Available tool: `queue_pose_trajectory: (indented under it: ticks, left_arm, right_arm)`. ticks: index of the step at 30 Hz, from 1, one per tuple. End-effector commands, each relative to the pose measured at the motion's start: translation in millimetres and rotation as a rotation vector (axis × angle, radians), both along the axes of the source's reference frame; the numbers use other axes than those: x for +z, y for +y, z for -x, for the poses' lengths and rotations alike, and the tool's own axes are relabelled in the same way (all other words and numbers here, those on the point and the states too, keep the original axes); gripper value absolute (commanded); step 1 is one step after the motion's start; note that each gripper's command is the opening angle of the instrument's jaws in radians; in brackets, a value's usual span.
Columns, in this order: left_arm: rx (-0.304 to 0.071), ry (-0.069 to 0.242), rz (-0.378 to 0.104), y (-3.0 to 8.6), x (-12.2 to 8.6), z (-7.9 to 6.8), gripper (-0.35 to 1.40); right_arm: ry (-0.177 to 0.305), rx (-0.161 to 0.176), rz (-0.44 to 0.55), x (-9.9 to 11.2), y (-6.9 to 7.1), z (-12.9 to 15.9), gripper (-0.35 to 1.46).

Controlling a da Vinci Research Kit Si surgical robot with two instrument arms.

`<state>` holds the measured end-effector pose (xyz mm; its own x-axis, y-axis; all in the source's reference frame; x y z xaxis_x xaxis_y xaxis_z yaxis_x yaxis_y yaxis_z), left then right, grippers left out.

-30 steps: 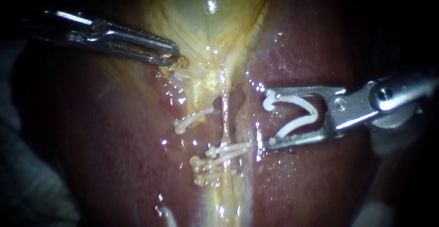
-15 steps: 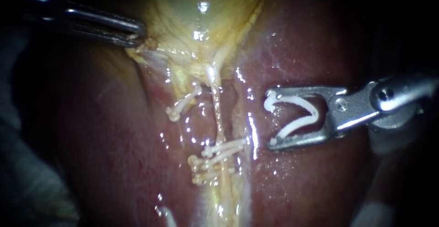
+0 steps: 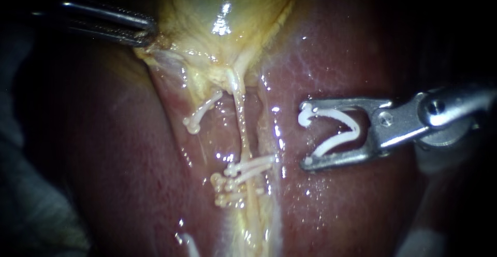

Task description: Clipping third clip right tube

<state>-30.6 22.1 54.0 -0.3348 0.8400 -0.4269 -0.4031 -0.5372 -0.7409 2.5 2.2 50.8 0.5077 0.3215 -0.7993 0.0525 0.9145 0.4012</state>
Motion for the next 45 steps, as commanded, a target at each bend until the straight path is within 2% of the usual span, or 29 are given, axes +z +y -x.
queue_pose_trajectory:
  ticks: [1, 7, 11, 13, 15, 19, 22, 25, 33, 37, 45]
  left_arm:
    - [0.000, 0.000, 0.000, 0.0, 0.0, 0.0, -0.35]
    - [0.000, 0.000, 0.000, 0.0, 0.0, 0.0, -0.35]
    - [0.000, 0.001, 0.000, 0.0, 0.0, 0.0, -0.35]
    - [0.000, 0.001, 0.000, -0.1, -0.1, 0.0, -0.35]
    - [-0.001, 0.001, 0.000, -0.1, -0.1, 0.0, -0.35]
    - [-0.001, 0.001, 0.000, -0.2, -0.2, 0.0, -0.35]
    - [-0.001, 0.001, 0.000, -0.2, -0.2, 0.0, -0.35]
    - [-0.001, 0.001, 0.000, -0.2, -0.2, 0.0, -0.35]
    - [-0.001, 0.001, 0.000, -0.2, -0.2, 0.0, -0.35]
    - [-0.001, 0.001, 0.000, -0.2, -0.2, 0.0, -0.35]
    - [-0.002, 0.002, 0.000, -0.3, -0.3, -0.1, -0.35]
  right_arm:
    - [-0.005, 0.014, -0.023, 0.2, -0.1, -0.2, 0.50]
    - [-0.025, 0.059, -0.099, 0.9, 0.1, -1.2, 0.49]
    - [-0.039, 0.091, -0.184, 2.2, 0.0, -1.9, 0.49]
    - [-0.038, 0.088, -0.215, 3.2, -0.2, -2.1, 0.49]
    - [-0.029, 0.068, -0.242, 4.3, -0.4, -2.3, 0.49]
    - [-0.030, 0.065, -0.275, 6.5, -0.3, -2.7, 0.48]
    - [-0.032, 0.066, -0.291, 8.0, 0.2, -3.0, 0.48]
    - [-0.024, 0.081, -0.318, 9.2, 1.1, -3.3, 0.47]
    - [-0.002, 0.090, -0.358, 11.4, 2.4, -4.2, 0.47]
    - [0.003, 0.081, -0.370, 12.4, 2.6, -4.9, 0.46]
    - [0.002, 0.097, -0.373, 13.7, 2.6, -6.8, 0.47]
